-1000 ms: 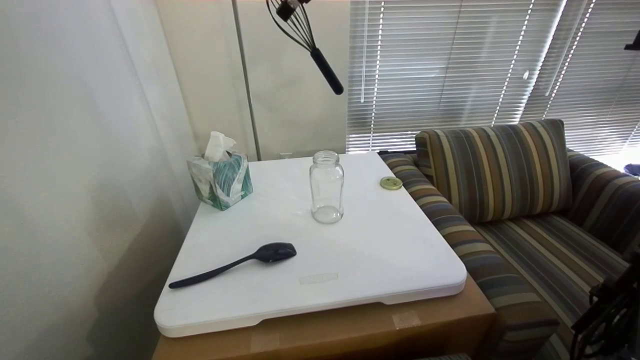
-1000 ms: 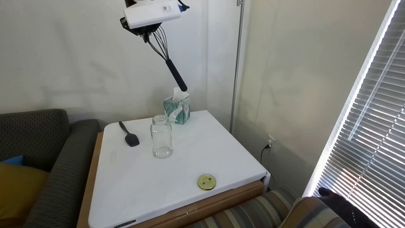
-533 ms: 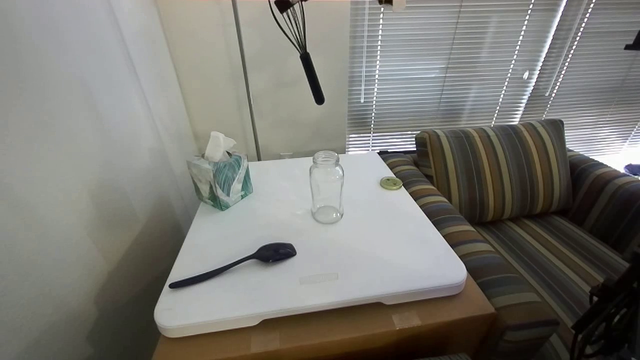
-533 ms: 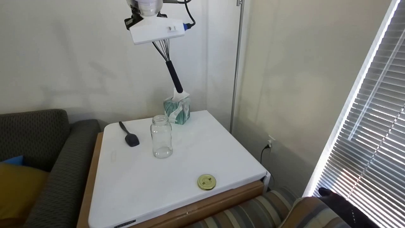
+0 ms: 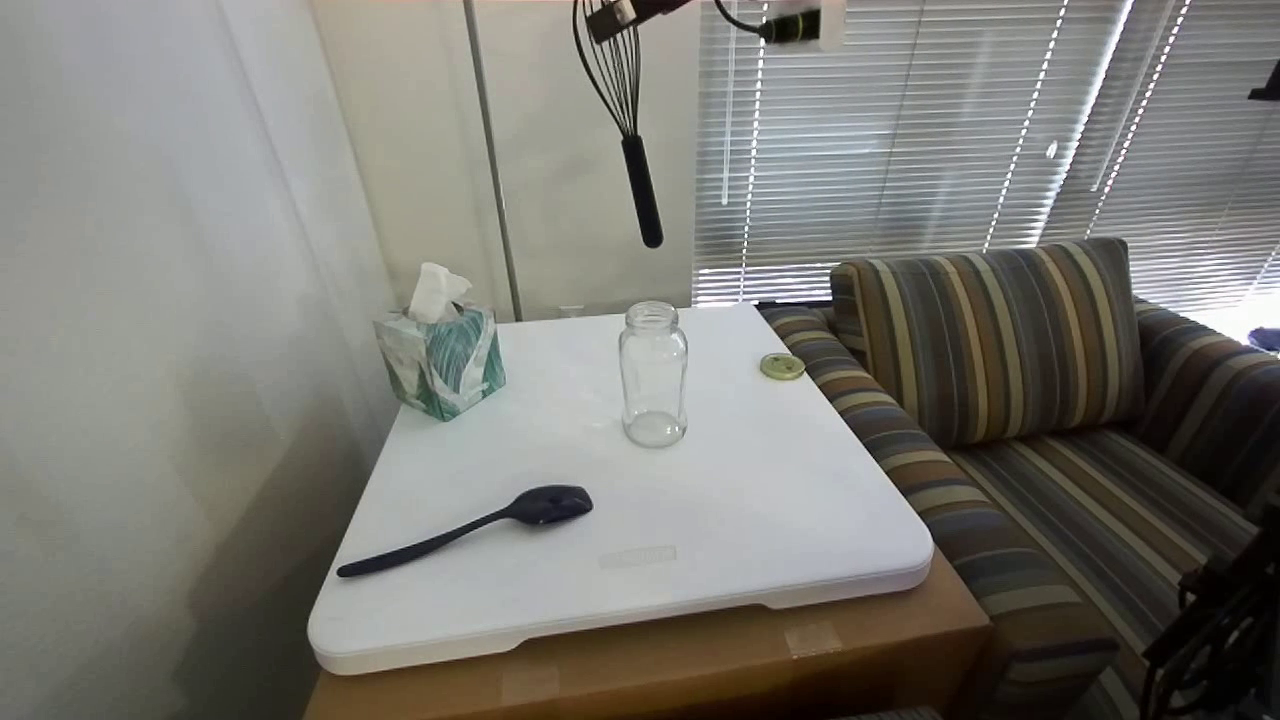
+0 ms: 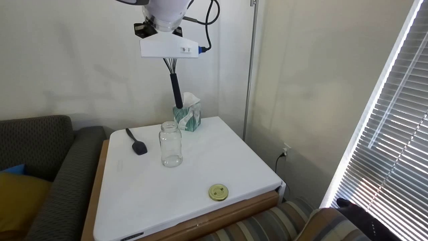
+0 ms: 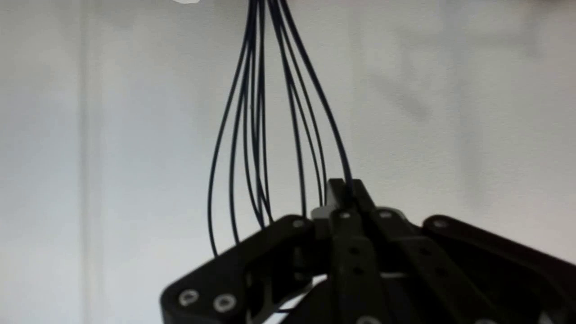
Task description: Put the whisker in the glass bottle
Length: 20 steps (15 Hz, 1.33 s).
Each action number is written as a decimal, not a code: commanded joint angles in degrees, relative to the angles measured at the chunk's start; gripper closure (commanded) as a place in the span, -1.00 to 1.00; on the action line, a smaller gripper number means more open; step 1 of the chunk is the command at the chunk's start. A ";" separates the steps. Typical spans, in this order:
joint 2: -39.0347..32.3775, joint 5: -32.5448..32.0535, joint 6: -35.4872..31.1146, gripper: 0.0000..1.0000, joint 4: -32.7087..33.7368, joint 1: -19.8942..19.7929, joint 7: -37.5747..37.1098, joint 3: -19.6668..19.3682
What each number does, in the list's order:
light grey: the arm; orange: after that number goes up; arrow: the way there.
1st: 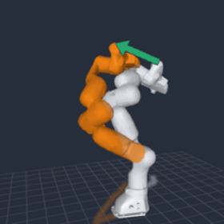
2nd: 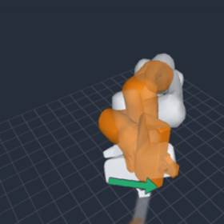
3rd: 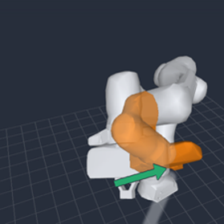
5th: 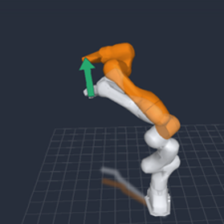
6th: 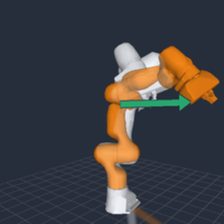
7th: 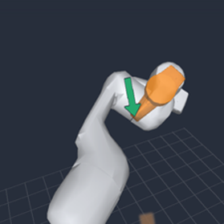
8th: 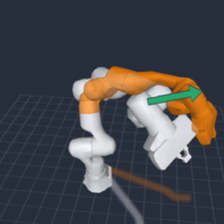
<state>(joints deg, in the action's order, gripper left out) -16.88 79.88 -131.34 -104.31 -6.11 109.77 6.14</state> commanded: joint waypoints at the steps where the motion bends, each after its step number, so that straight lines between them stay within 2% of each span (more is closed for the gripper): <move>1: 0.89 0.97 4.86 0.99 -0.85 0.88 -1.67 -2.60; 10: -0.90 1.39 12.51 0.99 -2.34 0.96 -2.87 -4.57; 20: -2.72 5.51 13.59 0.99 -3.30 0.85 3.14 -4.97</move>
<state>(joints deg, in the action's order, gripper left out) -19.27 82.84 -119.16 -107.10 -5.63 109.42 2.50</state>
